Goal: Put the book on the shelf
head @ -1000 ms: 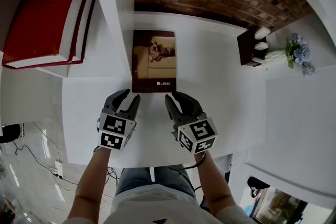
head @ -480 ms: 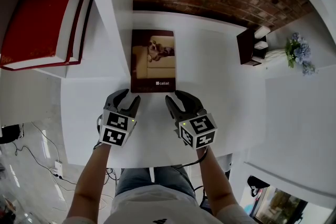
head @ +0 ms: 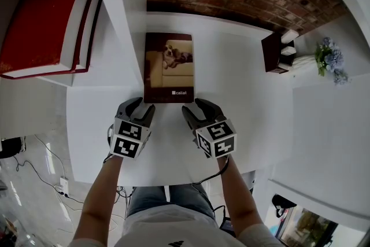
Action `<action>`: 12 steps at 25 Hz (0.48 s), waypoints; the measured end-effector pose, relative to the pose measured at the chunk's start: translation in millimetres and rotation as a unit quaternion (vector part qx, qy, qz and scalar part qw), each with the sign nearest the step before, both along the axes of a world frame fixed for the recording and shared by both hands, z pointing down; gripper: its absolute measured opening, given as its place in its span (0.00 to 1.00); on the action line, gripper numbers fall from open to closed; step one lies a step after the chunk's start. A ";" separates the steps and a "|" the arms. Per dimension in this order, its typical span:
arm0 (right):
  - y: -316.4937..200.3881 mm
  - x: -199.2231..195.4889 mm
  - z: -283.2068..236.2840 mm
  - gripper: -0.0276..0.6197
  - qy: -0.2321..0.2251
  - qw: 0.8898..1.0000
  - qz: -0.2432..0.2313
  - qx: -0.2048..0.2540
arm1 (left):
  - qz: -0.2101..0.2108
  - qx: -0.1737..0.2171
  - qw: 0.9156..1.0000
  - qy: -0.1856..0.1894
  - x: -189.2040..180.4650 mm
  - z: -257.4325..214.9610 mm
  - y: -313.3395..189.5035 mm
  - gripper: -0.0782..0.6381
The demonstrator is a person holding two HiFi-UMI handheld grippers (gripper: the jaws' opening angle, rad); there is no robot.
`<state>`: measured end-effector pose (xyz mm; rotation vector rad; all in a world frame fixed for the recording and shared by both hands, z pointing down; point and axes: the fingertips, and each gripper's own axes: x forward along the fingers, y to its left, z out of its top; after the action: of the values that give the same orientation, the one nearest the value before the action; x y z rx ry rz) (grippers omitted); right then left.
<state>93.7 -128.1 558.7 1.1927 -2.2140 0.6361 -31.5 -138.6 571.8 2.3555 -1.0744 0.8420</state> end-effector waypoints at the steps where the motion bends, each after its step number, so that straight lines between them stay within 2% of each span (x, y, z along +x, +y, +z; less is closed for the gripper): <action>1: -0.5 0.3 1.7 0.34 0.002 1.000 -0.002 -0.004 | 0.001 -0.001 1.000 -0.001 0.2 0.9 0.1 0.33; 12: -6.9 -0.4 16.6 0.35 0.026 0.999 -0.021 -0.025 | 0.011 -0.009 1.000 -0.015 4.8 13.2 -1.2 0.34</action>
<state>93.3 -135.0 575.2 1.1234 -2.1608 0.6326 -26.7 -139.8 585.0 2.3509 -1.0514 0.8936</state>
